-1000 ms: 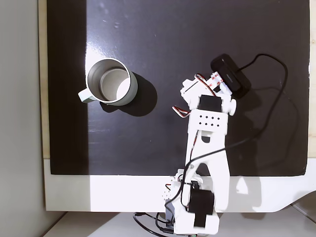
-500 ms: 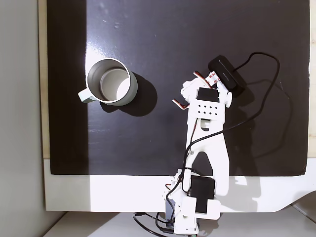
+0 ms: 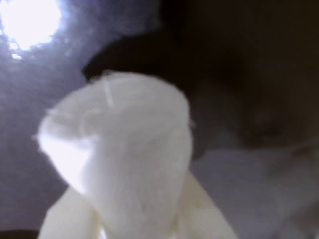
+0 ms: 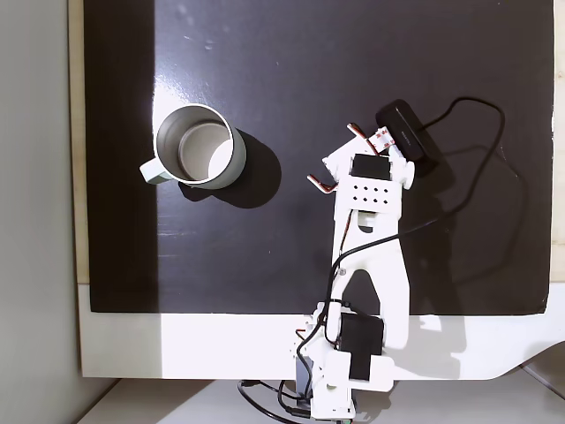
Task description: Grasp a gauze and put it in the cup.
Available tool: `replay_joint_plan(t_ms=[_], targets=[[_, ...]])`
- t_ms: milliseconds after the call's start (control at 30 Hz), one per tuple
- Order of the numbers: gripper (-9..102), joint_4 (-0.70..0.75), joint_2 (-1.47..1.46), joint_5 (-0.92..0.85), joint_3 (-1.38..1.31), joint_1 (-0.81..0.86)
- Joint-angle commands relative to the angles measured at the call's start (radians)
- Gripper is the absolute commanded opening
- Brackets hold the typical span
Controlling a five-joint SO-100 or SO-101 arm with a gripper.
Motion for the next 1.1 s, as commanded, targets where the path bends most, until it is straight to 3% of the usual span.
replay_joint_plan(t_ms=[0, 400, 600, 1067], targets=[[0, 0.087, 0.106, 0.041, -0.132, -0.005], [0, 0.476, 0.249, 0.133, -0.569, -0.08], [0, 0.537, 0.227, 0.181, -0.681, -0.126], [0, 0.721, -0.233, 0.453, -1.293, -0.411]])
